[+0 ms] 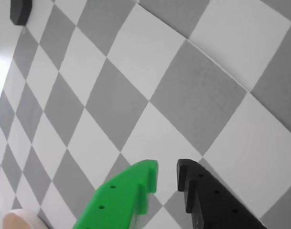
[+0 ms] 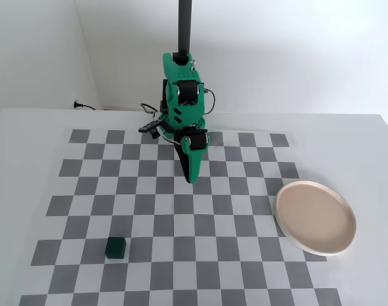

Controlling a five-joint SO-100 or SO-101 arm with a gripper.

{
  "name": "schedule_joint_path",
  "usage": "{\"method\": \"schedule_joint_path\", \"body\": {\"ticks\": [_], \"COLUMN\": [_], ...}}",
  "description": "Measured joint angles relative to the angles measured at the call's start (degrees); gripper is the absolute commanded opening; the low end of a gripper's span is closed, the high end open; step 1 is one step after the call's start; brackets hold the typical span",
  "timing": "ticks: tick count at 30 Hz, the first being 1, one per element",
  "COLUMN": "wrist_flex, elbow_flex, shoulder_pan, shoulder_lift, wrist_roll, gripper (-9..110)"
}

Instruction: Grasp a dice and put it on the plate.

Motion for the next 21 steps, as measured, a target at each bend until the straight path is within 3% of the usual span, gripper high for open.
{"method": "schedule_joint_path", "body": {"ticks": [17, 21], "wrist_flex": [-14.15, -14.33], "elbow_flex": [0.00, 0.00], "shoulder_pan": [0.53, 0.62], "shoulder_lift": [0.00, 0.00], "wrist_roll": [-47.55, -56.60], "gripper": [-4, 3]}}
